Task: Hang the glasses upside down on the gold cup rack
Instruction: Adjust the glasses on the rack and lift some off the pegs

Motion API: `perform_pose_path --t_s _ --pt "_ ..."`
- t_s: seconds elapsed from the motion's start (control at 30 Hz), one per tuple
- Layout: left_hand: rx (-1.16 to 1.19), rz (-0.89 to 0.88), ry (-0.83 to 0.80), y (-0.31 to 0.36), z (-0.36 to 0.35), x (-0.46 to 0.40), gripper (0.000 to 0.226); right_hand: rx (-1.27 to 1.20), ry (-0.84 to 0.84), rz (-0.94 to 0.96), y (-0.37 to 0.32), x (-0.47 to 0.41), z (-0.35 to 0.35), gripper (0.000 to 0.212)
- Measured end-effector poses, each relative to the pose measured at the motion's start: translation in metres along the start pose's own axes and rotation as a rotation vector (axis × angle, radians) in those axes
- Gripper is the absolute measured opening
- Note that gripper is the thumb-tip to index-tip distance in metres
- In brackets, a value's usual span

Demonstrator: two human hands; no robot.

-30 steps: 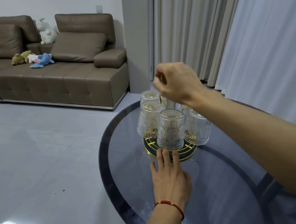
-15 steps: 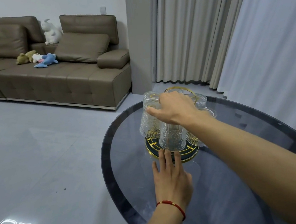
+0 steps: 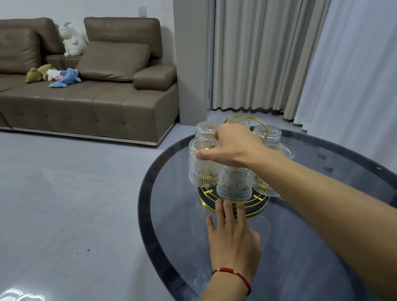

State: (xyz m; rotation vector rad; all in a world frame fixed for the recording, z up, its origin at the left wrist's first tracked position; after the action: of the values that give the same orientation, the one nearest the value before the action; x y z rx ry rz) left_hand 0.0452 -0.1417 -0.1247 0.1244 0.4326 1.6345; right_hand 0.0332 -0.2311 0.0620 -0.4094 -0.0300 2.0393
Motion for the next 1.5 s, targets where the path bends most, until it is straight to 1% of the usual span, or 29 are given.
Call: perform_pose_path --t_s 0.2,0.3,0.47,0.53,0.6,0.83,1.0,1.2,1.33,1.4,1.5 --pt "-0.018 -0.003 -0.016 0.0 -0.002 0.0 0.065 0.04 -0.039 -0.002 0.0 0.003 -0.001 0.052" --pt "-0.021 -0.003 -0.013 0.0 -0.001 0.0 0.065 0.083 -0.051 -0.009 0.002 0.005 -0.002 0.069" --pt "-0.024 -0.003 -0.009 0.0 -0.001 0.0 0.064 0.157 -0.058 0.01 0.005 0.007 -0.009 0.081" --pt "-0.028 -0.006 -0.006 0.001 0.0 0.0 0.065 0.231 -0.064 0.037 0.003 0.011 -0.013 0.085" --pt "-0.026 -0.006 0.001 0.001 0.001 0.0 0.065 0.289 -0.042 0.075 0.001 0.016 -0.014 0.084" --pt "-0.006 -0.017 0.031 0.001 0.008 0.002 0.063 0.303 0.04 0.248 0.017 0.039 -0.003 0.089" --pt "0.025 -0.024 0.056 0.001 0.011 0.002 0.064 0.393 -0.037 0.272 0.042 0.049 0.001 0.096" --pt "0.003 -0.026 0.003 0.002 0.007 0.003 0.073 0.336 -0.036 0.265 0.043 0.048 -0.001 0.093" --pt "-0.014 -0.047 -0.058 0.004 0.002 0.01 0.083 0.314 -0.024 0.249 0.044 0.051 0.001 0.097" --pt "-0.03 -0.067 -0.078 0.001 -0.001 0.013 0.085 0.318 -0.016 0.246 0.043 0.053 0.001 0.101" --pt "-0.024 -0.088 -0.077 -0.003 -0.001 0.013 0.085 0.315 -0.016 0.253 0.041 0.056 0.002 0.1"
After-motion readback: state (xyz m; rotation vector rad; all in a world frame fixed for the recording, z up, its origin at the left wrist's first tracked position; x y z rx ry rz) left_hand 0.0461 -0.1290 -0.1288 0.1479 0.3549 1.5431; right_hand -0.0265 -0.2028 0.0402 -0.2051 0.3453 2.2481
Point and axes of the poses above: each hand's wrist, its own x-axis away from the middle knuckle, its own z-axis out of the back of the hand, y = z × x, the point moved 6 cm from there along -x, towards the middle knuckle, and after that the axes turned 10 degrees about z, right-handed, at the moved point
